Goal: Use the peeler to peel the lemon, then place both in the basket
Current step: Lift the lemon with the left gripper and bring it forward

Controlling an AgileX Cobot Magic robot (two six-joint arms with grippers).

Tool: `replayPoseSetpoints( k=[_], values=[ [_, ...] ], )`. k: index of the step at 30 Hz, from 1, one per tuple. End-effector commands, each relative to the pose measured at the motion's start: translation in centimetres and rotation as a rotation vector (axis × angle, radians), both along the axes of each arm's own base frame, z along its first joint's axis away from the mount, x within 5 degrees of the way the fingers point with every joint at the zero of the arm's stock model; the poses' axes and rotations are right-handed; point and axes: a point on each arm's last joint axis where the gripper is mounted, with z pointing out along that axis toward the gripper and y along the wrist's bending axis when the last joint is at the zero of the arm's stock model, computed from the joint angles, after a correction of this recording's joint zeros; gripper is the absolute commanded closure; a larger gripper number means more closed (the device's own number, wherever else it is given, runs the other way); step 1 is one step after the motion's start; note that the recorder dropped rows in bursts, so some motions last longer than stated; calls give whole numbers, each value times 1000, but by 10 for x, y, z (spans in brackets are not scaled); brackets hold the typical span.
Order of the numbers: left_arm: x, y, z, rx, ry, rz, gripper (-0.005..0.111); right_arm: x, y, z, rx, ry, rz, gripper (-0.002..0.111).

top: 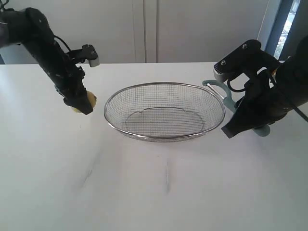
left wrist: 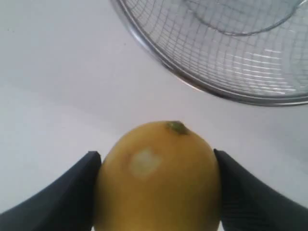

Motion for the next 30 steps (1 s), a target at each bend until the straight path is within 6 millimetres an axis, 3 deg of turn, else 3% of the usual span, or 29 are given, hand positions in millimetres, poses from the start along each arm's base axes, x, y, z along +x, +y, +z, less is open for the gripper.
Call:
replayPoseSetpoints(
  k=[1,3,7,12,20,25,30],
  values=[
    [-18,9,34,-53,106,102,107,1,-2,1,4,-12,-5,108],
    [-31,12,56,-88,96,135,107,1,-2,1,4,-12,-5,108],
    [-52,20,79,-103,16,212,107,1,-2,1,4,-12,-5,108],
    [-99,37,106,-135,-66,272,107,1,-2,1,4,-12,-5,108],
    [-206,59,106,-164,-125,325,107,1,-2,1,4,-12,-5,108],
    [-276,66,110,-280,-197,370,107,1,-2,1,4,-12,-5,108],
    [-323,67,102,-384,-281,283,107,1,-2,1,4,-12,-5,108]
  ],
)
